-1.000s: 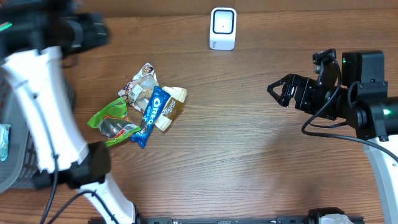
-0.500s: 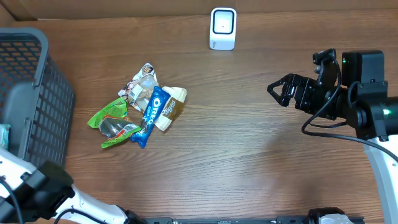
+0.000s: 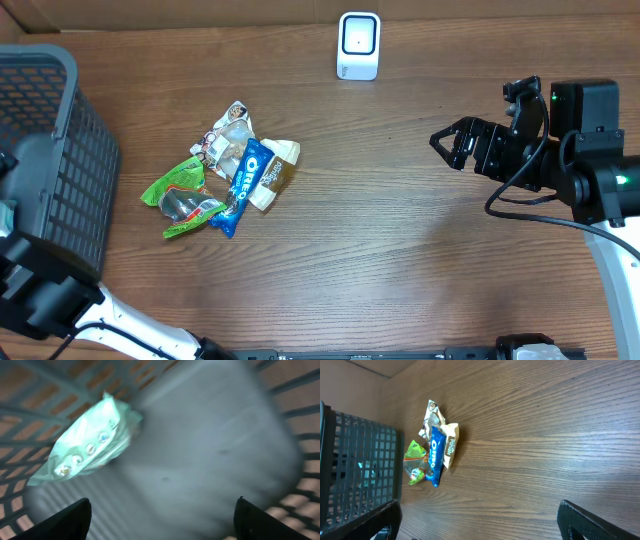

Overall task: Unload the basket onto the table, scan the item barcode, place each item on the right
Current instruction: 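Reach the left gripper into the basket and grasp the mint-green tissue pack, then carry the tissue pack out and drop it beside the pile, then move the right gripper down to the mint-green tissue pack and grasp it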

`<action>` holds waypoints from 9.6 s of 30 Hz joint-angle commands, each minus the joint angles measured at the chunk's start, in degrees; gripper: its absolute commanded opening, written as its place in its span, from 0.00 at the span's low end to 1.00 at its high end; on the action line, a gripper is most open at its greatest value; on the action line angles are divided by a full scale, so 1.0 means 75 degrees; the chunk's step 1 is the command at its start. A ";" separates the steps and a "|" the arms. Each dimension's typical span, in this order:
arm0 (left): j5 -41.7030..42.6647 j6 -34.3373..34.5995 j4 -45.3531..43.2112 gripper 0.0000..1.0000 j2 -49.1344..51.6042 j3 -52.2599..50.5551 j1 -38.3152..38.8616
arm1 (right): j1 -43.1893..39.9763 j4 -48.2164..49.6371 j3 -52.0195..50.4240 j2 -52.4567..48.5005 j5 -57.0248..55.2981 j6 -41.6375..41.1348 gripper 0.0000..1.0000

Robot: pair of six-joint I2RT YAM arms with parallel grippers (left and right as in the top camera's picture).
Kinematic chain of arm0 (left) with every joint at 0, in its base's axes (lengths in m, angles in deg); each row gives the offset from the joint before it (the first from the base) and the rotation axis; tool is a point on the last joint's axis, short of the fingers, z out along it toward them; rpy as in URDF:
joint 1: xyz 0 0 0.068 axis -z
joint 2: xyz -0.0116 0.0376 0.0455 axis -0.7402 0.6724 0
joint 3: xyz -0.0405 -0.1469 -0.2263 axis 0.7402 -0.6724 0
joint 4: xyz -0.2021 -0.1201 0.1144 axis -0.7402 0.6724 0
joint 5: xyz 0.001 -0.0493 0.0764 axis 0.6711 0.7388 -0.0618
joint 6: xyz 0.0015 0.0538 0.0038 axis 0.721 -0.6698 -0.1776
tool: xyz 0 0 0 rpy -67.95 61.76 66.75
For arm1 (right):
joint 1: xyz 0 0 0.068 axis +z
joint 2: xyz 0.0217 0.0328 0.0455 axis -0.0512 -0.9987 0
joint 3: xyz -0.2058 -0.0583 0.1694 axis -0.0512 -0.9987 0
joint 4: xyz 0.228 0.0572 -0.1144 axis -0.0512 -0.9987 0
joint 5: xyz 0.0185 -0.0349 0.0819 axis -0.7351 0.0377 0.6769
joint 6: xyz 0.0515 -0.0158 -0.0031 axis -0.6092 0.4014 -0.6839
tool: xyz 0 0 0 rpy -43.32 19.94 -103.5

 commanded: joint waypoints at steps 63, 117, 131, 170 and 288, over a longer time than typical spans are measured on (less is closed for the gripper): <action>0.3375 -0.0664 0.0087 0.04 0.0965 0.0560 -0.0099 | -0.0044 0.0216 0.0172 0.0020 0.0012 -0.0026 1.00; 0.2999 -0.0291 -0.0041 0.04 -0.0743 0.1198 0.0085 | -0.0044 0.0096 0.0172 0.0020 0.0012 -0.0015 1.00; 0.3057 -0.1151 0.3008 0.04 -0.2664 0.1649 0.3442 | -0.0044 0.0178 0.0172 0.0020 0.0006 -0.0012 1.00; 0.2197 -0.0274 0.2489 0.71 -0.2964 -0.0965 0.7105 | -0.0044 0.0455 0.0172 0.0020 0.0009 0.0047 1.00; 0.1087 0.0134 0.0886 1.00 -0.4409 -0.2337 0.7090 | 0.4817 0.3092 -0.0388 -0.4931 -0.1565 -0.2940 0.04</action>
